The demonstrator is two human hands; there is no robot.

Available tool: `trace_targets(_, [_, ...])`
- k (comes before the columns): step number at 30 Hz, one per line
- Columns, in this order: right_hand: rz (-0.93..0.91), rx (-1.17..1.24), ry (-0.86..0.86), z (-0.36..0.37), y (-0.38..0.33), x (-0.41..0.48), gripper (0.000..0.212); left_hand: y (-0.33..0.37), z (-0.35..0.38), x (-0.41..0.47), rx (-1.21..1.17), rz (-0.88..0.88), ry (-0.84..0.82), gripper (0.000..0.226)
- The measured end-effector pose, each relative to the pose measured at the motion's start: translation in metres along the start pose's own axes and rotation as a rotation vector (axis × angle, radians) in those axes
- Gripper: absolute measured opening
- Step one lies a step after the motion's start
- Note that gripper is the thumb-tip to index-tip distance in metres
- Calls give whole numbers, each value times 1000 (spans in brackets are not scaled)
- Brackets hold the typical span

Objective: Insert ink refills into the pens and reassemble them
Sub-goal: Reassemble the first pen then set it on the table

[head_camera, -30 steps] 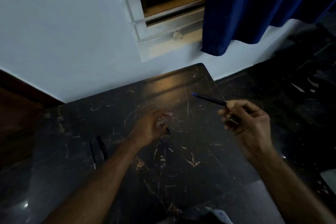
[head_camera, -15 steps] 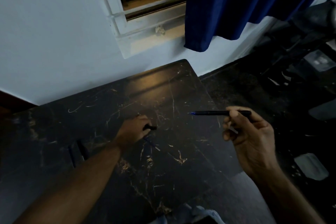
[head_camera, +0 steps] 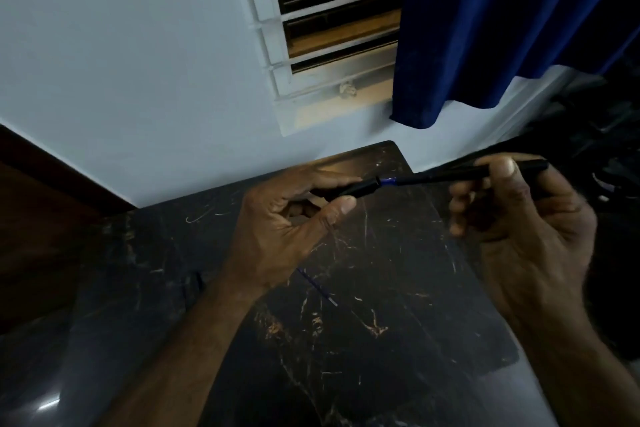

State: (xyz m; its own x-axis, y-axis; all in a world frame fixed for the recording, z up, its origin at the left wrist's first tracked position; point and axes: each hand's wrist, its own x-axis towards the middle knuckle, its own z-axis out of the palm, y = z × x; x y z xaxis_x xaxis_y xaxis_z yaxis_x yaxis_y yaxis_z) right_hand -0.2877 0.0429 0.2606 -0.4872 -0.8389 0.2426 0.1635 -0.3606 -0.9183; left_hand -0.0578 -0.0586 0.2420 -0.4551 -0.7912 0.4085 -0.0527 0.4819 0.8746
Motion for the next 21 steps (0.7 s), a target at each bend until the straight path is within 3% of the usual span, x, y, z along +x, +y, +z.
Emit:
trace_targets(9, [-8, 65, -17, 3, -5, -4, 17, 12, -8, -7, 65, -13, 36, 24])
trace_targets(16, [7, 63, -132, 3, 0, -4, 17, 19, 1, -5, 76, 26, -20, 21])
trace_targets(21, [91, 134, -138, 8, 3, -7, 16, 23, 10, -3, -25, -46, -36, 22])
